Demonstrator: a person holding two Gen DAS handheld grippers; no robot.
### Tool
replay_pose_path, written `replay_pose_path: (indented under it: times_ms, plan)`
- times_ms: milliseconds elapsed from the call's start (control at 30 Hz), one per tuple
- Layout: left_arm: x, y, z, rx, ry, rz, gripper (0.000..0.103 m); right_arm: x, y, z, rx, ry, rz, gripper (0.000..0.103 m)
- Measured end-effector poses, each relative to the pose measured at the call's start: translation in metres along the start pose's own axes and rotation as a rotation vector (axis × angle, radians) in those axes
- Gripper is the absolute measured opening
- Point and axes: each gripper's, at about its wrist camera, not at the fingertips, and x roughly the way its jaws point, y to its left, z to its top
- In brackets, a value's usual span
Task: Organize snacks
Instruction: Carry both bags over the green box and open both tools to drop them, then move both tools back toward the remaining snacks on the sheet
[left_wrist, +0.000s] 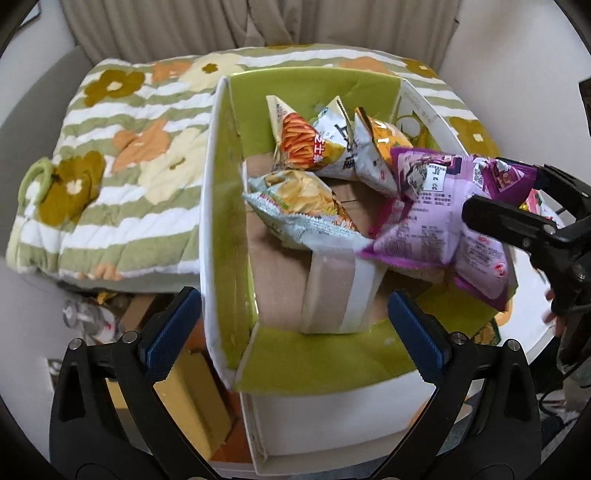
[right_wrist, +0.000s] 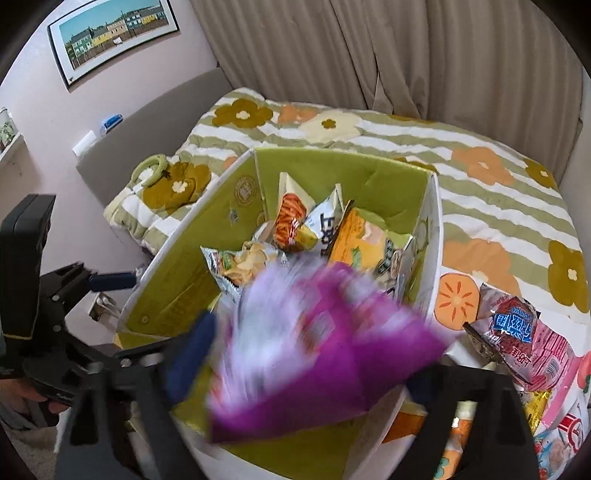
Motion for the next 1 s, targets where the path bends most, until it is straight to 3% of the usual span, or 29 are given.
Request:
replay_pose_path:
  times_ms: [100, 633, 1000]
  plan:
    - [0.001, -0.001, -0.005, 0.001, 0.003, 0.002, 0.1, -0.006, -0.002, -0.006, 0.013, -0.039, 0.007, 0.103]
    - [-0.019, -0.015, -0.005, 0.057, -0.067, -0.018, 0.1, -0.038, -0.001, -0.024, 0.041, -0.07, -0.033, 0.103]
    - [-0.058, -0.076, -0.017, 0.099, -0.154, 0.005, 0.1, -0.095, -0.023, -0.044, 0.031, -0.167, -0.036, 0.103]
